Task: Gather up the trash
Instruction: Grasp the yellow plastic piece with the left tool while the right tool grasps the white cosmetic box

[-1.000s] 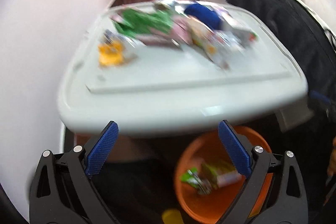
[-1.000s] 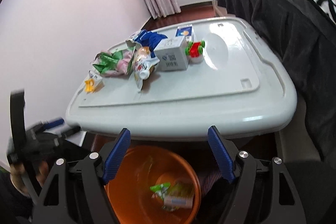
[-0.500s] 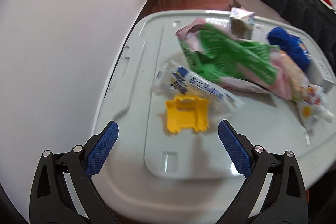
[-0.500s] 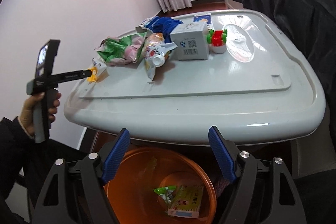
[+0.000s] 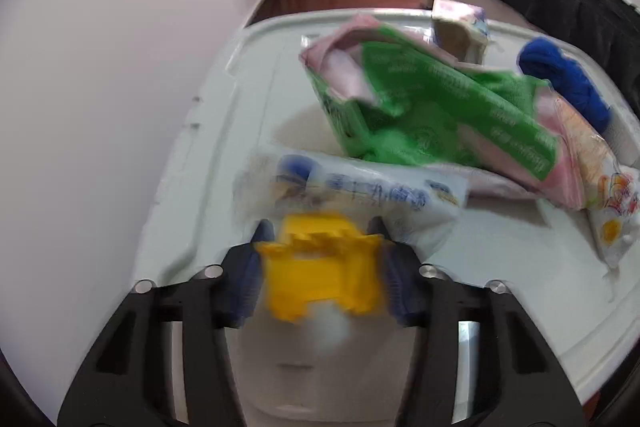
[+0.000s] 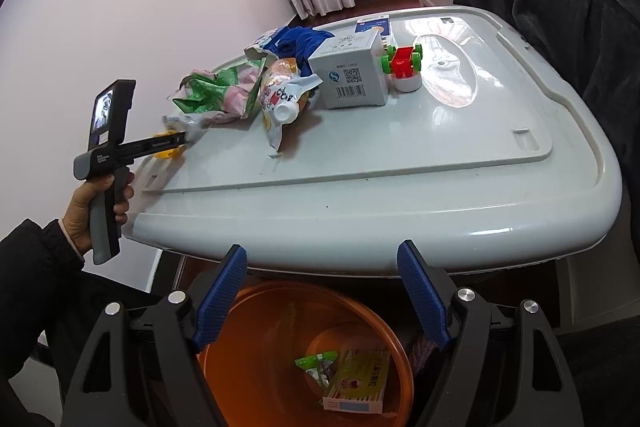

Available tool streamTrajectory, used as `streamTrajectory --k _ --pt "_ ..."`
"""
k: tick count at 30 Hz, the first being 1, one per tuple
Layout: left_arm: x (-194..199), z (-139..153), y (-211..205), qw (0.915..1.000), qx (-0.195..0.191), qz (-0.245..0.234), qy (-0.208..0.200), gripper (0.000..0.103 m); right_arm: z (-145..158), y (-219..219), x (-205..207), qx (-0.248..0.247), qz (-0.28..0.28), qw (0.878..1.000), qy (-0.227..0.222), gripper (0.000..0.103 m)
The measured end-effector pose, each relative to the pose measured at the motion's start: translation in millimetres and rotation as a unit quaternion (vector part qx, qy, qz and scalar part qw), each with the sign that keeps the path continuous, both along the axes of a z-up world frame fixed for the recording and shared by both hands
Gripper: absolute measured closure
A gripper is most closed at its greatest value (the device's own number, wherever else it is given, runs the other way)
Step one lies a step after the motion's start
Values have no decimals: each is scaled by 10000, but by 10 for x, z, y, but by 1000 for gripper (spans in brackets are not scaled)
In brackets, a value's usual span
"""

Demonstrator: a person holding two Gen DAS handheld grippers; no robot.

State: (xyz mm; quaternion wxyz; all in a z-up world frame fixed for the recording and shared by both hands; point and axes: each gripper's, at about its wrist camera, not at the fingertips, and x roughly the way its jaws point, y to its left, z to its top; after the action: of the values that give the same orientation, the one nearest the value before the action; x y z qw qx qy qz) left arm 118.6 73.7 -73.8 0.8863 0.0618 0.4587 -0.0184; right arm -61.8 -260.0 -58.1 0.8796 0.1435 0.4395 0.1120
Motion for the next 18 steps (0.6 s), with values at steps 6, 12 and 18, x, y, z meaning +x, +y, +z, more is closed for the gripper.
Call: streamTrajectory --k 6,12,18 --pt "-159 44 -5 9997 -161 -49 166 59 33 -21 -44 34 -19 10000 -65 27" --pt "-718 401 -114 9988 -452 -193 65 59 75 -8 -44 47 71 9999 -122 27" --pt "-1272 627 -407 9980 -480 -352 -218 60 272 87 102 -93 288 9990 -314 27"
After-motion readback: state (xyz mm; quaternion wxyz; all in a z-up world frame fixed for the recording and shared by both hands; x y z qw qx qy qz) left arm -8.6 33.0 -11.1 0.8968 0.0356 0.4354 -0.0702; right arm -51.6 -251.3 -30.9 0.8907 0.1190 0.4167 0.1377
